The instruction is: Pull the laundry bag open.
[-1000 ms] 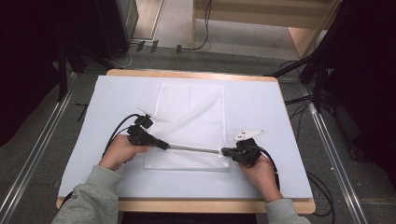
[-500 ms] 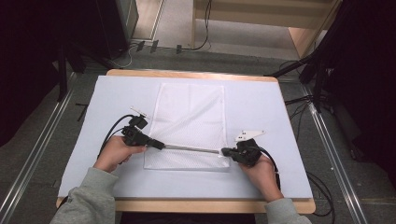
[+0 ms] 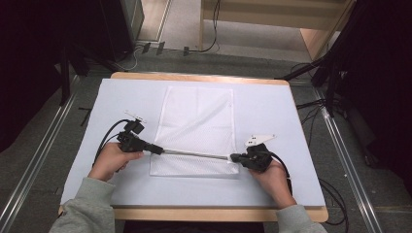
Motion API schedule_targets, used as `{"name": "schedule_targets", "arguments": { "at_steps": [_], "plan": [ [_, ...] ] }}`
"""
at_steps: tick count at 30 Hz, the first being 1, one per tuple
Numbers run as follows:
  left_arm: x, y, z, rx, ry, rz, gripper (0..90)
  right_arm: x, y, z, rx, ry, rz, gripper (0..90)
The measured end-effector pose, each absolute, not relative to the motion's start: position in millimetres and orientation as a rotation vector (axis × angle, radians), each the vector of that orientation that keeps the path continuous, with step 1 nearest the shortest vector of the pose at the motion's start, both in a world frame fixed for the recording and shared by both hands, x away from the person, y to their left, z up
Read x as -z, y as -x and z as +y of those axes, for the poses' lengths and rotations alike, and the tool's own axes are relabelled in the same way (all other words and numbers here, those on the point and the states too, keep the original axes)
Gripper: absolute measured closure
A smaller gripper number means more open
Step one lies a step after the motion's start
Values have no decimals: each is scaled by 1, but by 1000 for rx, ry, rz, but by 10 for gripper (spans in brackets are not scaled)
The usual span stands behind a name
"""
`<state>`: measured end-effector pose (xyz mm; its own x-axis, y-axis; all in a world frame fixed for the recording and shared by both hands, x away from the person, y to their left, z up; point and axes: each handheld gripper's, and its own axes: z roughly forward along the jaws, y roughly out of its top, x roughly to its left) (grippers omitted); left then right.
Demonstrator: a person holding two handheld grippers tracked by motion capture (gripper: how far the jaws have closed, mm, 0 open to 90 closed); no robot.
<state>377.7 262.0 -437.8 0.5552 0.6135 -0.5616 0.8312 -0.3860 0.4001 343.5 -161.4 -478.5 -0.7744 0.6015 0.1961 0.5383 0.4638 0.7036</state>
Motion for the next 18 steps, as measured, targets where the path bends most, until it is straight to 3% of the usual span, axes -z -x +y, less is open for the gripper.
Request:
{"name": "schedule_targets", "arguments": {
  "at_steps": [18],
  "plan": [
    [441,-367,294,389,-2081,1256,880,478,-348,-162,-1212,-989,2654,900]
  ]
}}
